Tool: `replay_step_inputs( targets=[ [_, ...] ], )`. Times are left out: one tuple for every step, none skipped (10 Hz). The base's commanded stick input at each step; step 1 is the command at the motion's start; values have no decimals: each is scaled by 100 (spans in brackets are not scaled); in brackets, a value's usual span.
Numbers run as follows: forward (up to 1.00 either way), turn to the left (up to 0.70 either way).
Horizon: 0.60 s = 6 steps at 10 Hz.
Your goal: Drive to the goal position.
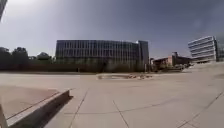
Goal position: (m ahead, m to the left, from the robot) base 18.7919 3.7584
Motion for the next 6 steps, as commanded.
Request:
replay_step_inputs(
  targets=[
    [70,3],
    [70,3],
    [70,3],
    [70,3],
    [70,6],
    [70,29]
  ],
)
